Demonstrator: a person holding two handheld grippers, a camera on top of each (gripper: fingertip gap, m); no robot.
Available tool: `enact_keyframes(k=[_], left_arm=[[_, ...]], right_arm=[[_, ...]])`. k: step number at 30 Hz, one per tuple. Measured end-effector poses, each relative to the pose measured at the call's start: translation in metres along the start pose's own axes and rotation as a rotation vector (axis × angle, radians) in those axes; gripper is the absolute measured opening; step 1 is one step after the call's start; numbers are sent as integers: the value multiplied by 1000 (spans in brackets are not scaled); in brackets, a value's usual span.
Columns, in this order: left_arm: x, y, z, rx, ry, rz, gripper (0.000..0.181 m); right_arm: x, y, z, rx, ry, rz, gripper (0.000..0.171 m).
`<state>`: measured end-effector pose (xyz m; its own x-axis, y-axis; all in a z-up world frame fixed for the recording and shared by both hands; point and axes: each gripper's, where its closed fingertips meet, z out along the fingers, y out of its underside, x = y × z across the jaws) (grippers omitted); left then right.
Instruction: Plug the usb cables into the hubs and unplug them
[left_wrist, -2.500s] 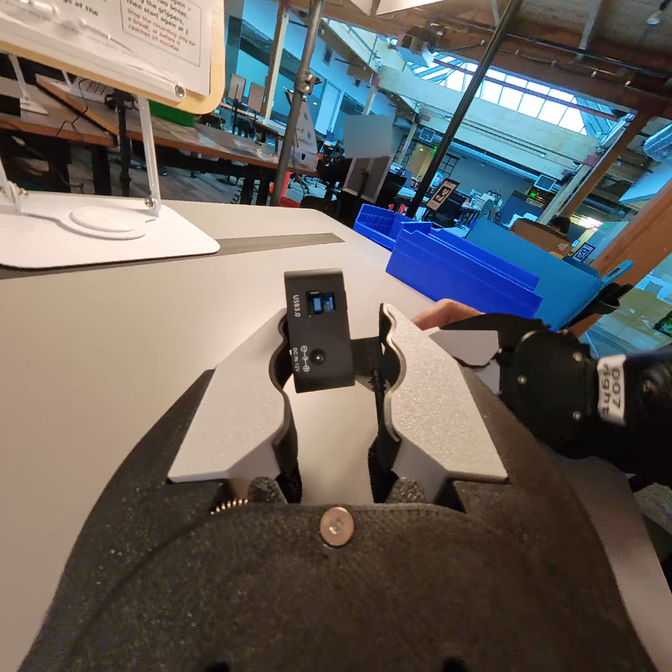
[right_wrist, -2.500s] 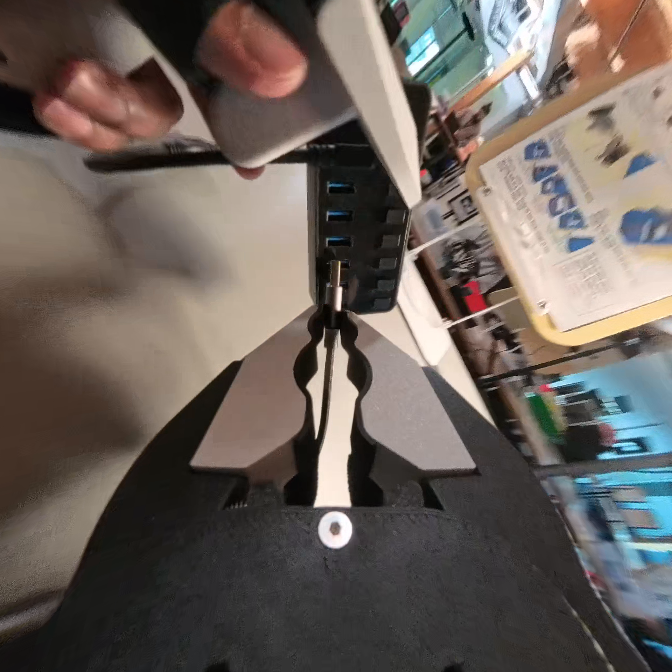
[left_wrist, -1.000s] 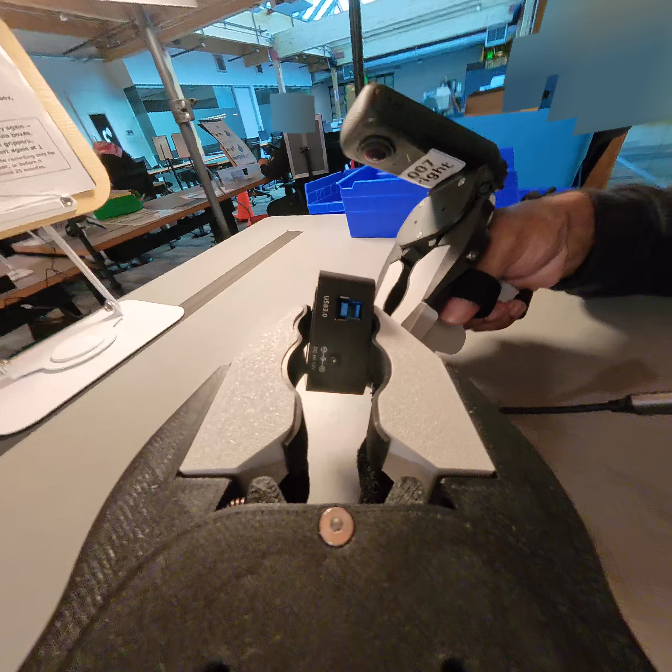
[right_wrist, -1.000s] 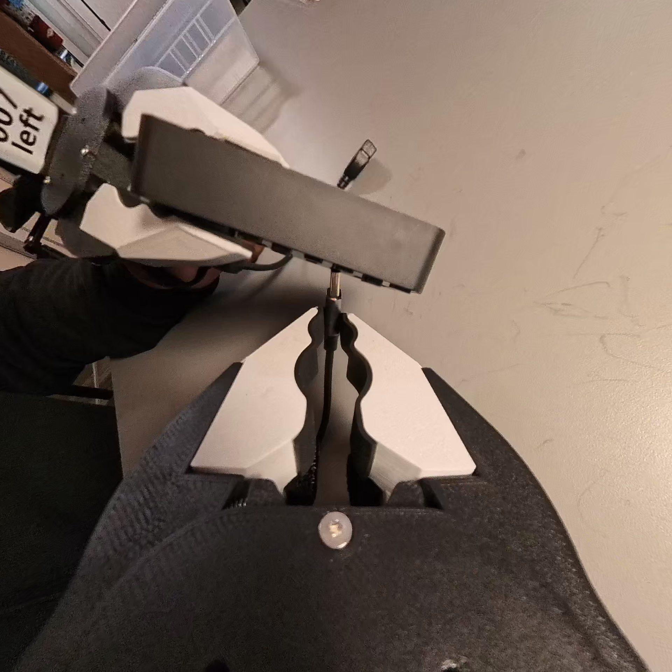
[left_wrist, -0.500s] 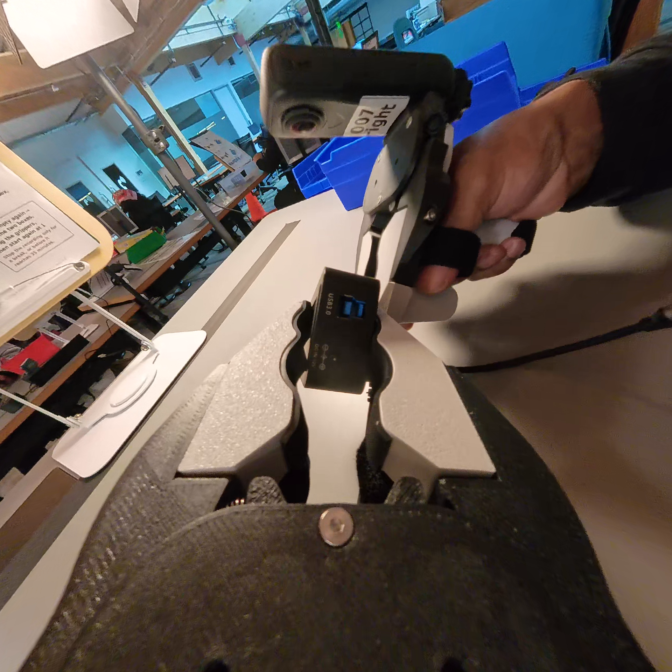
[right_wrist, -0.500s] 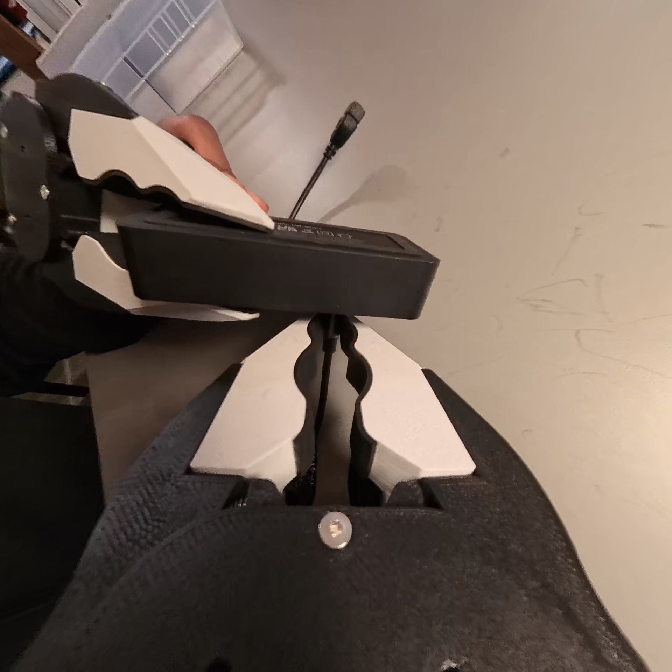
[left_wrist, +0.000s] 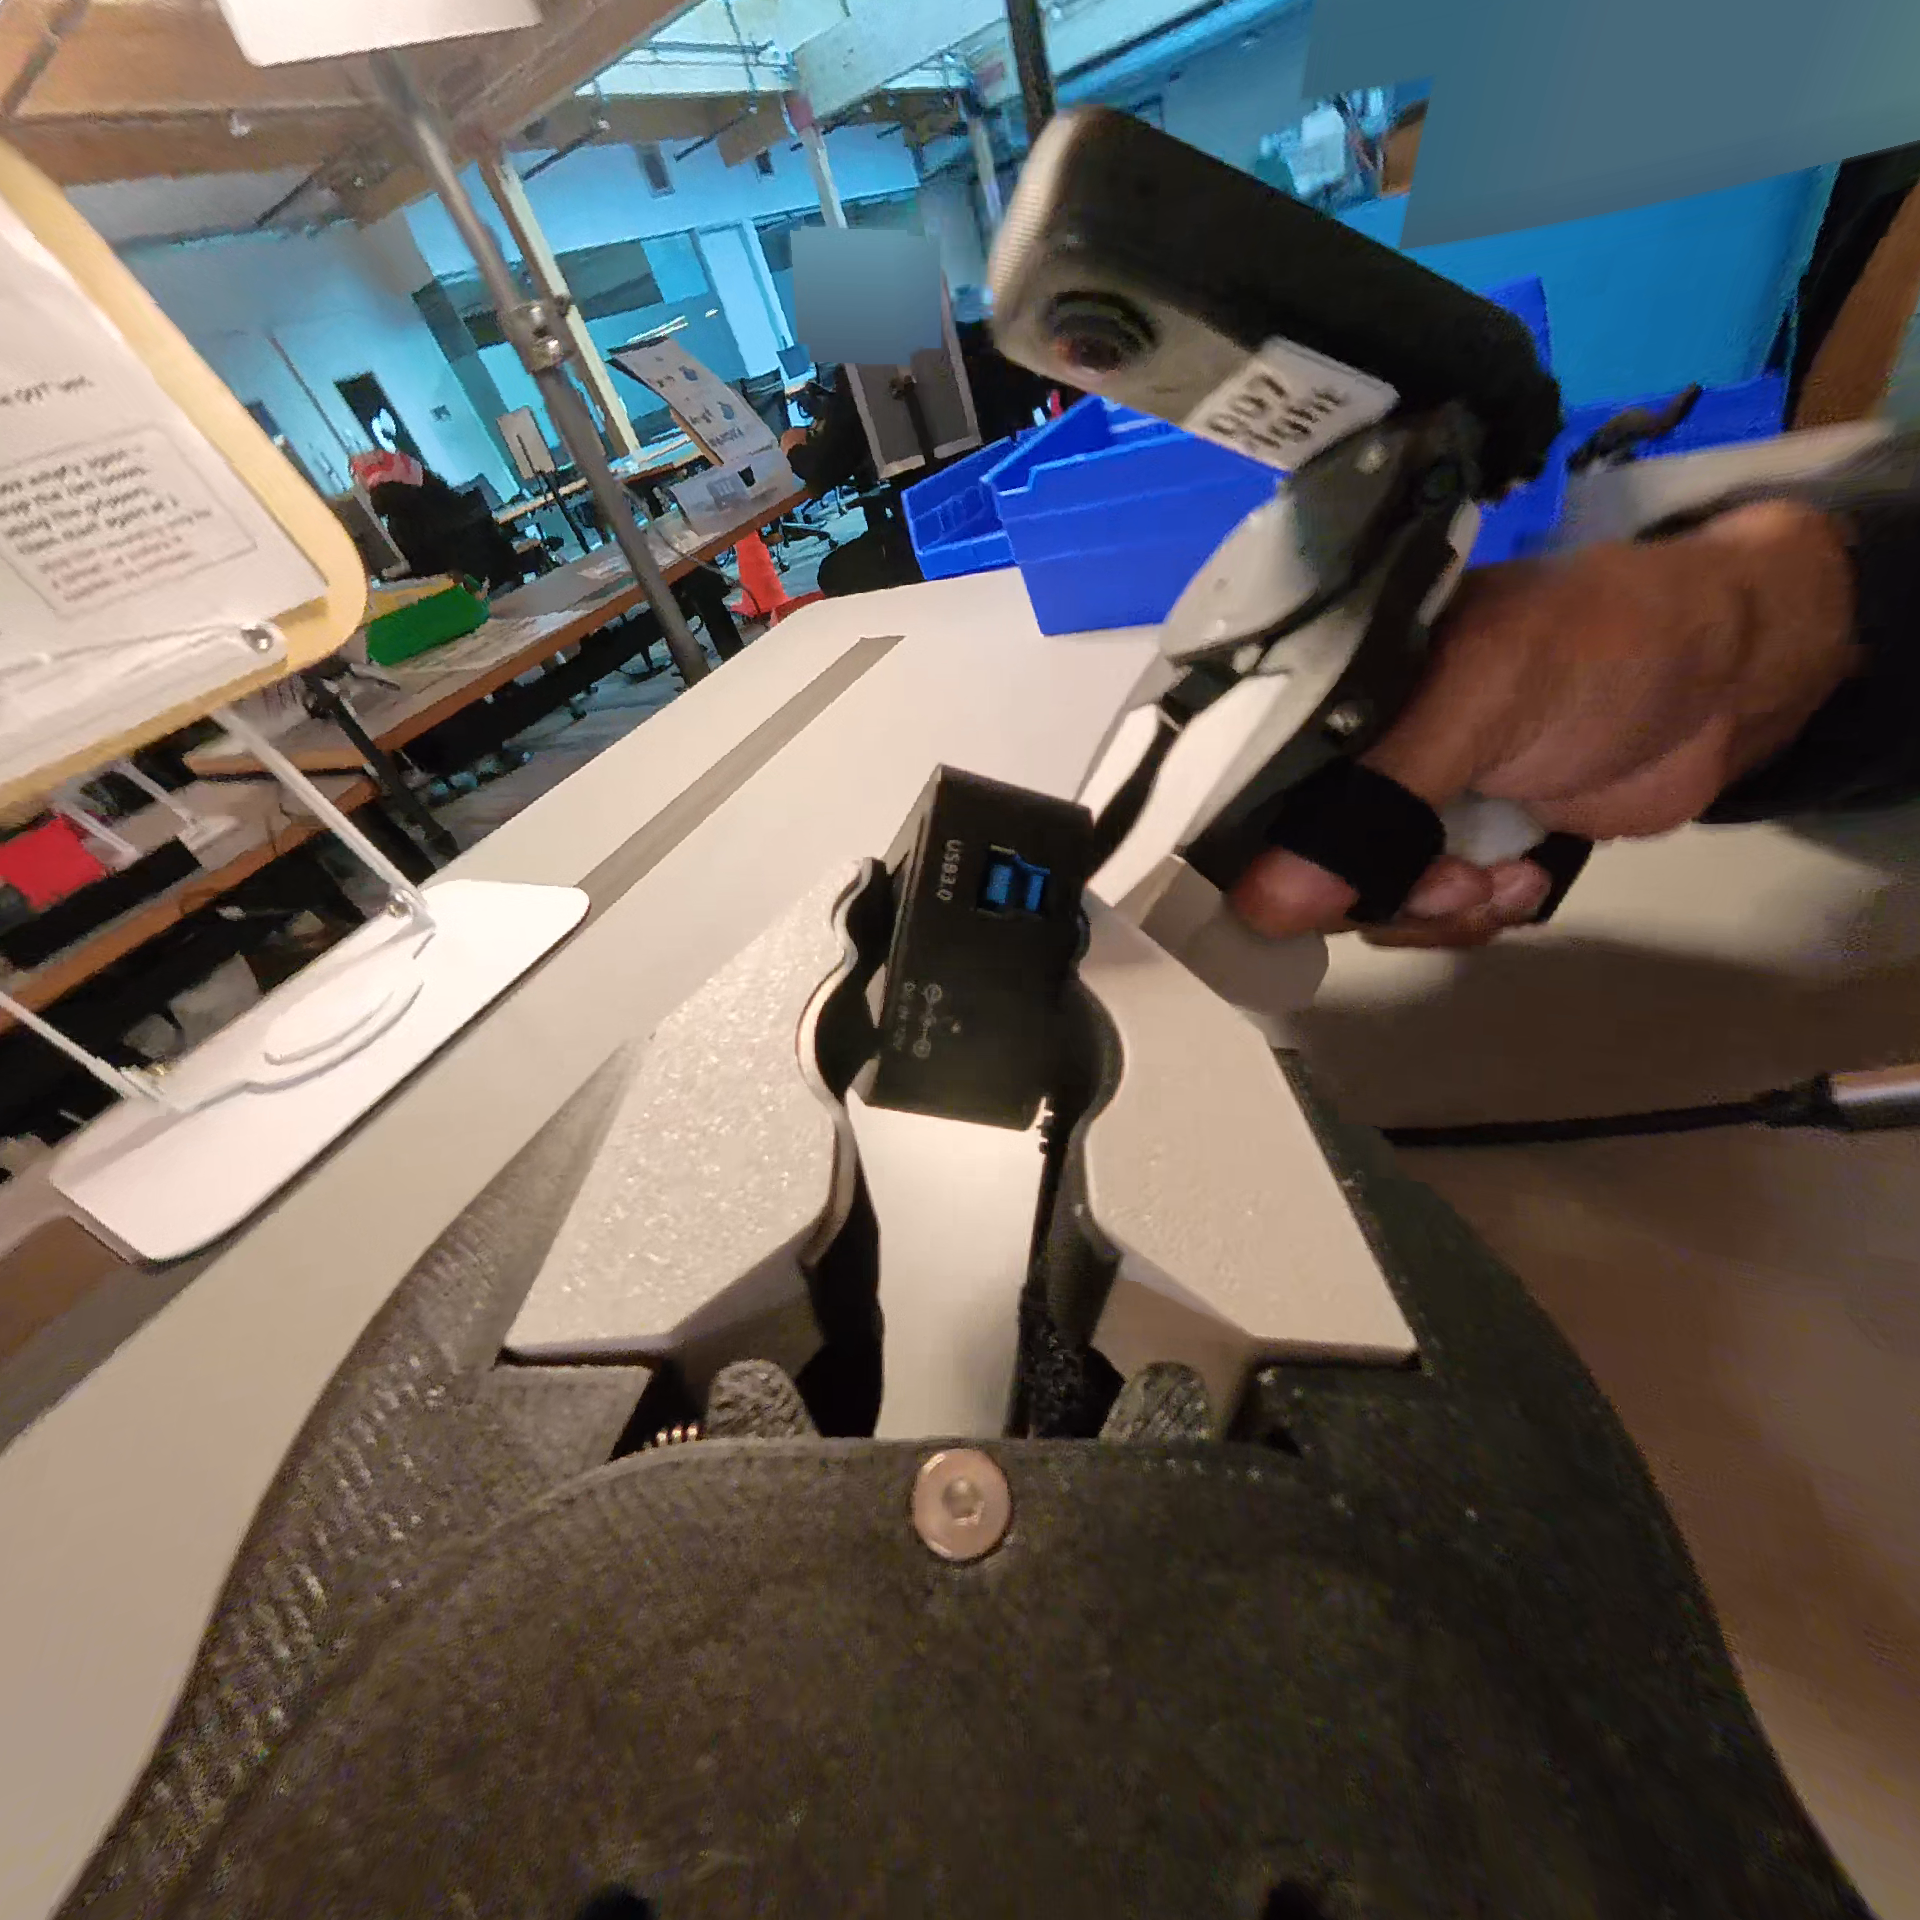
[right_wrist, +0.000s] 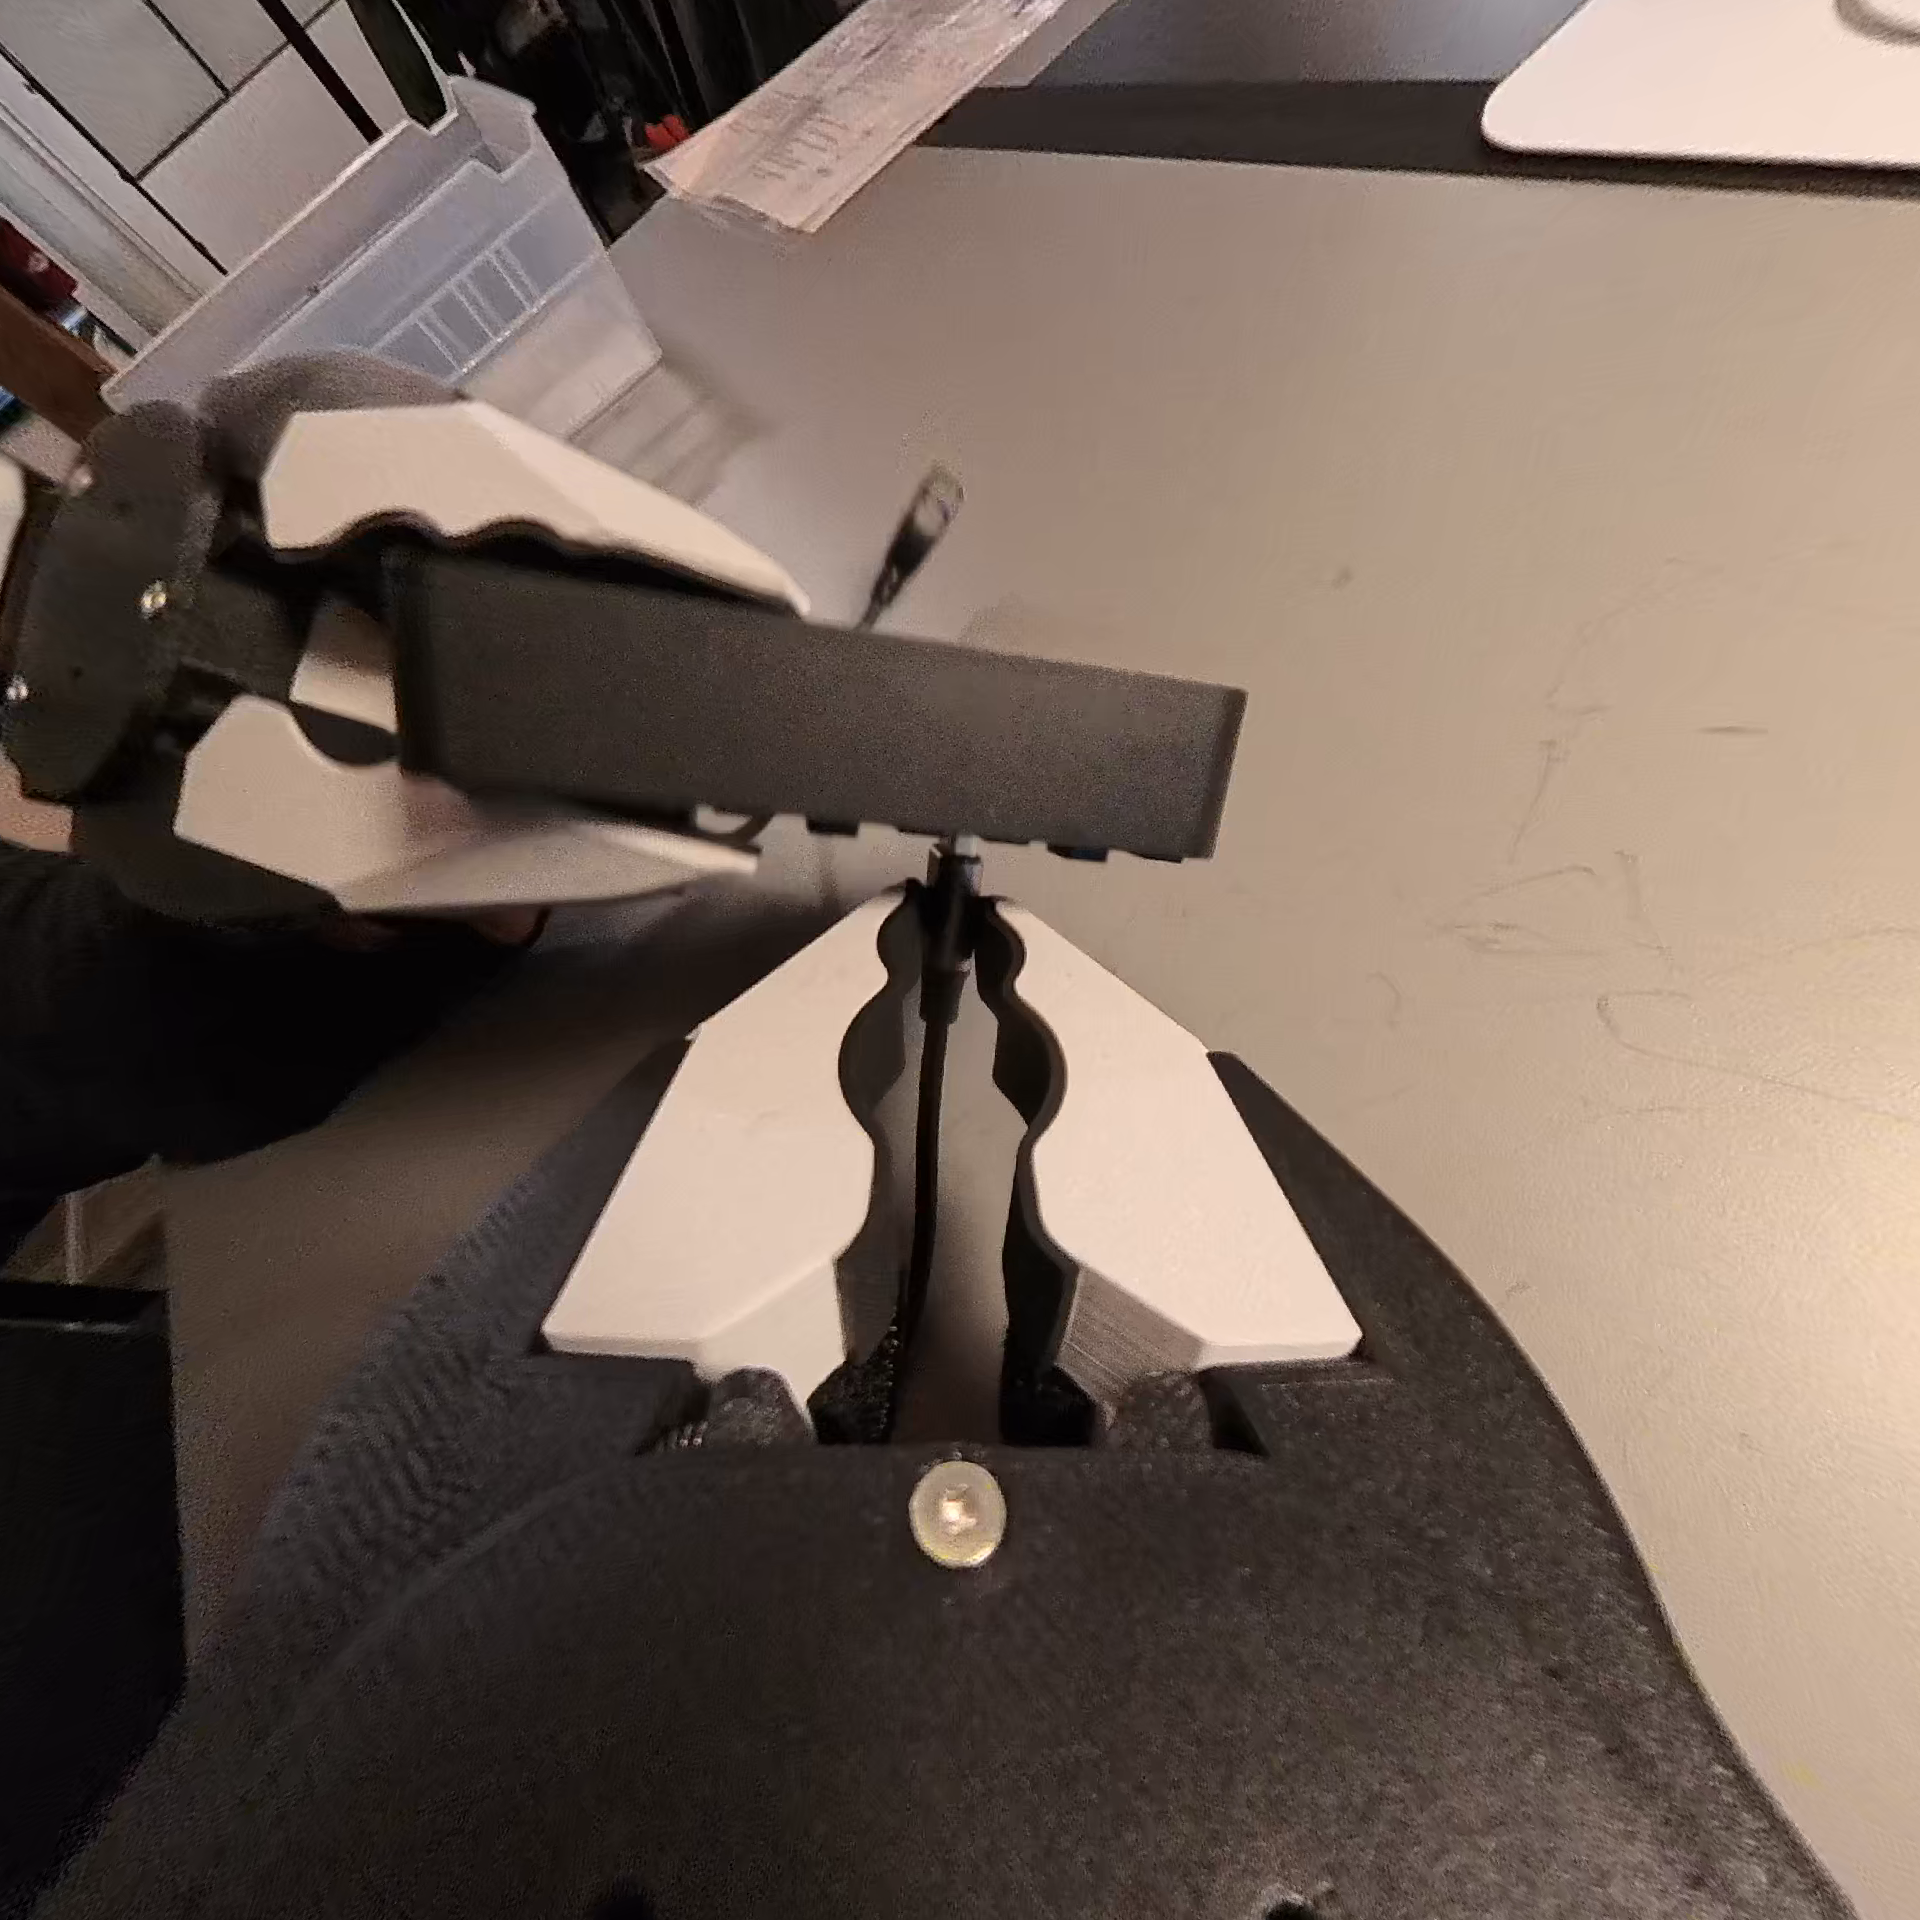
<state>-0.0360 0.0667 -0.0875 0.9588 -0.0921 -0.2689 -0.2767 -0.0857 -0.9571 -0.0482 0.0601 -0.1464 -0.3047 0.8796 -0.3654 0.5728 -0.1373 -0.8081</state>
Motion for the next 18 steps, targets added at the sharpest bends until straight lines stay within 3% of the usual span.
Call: enact_keyframes(k=[5, 10, 18], left_arm=[[-20, 1, -4, 27, -40, -202, 31], [-28, 0, -7, 9, -118, -151, 30], [-26, -2, -8, -5, -137, -101, 30]], right_arm=[[-2, -5, 0, 48, 0, -61, 10], [2, 6, 3, -23, 46, -122, 22], [-5, 1, 2, 14, 8, -123, 7]])
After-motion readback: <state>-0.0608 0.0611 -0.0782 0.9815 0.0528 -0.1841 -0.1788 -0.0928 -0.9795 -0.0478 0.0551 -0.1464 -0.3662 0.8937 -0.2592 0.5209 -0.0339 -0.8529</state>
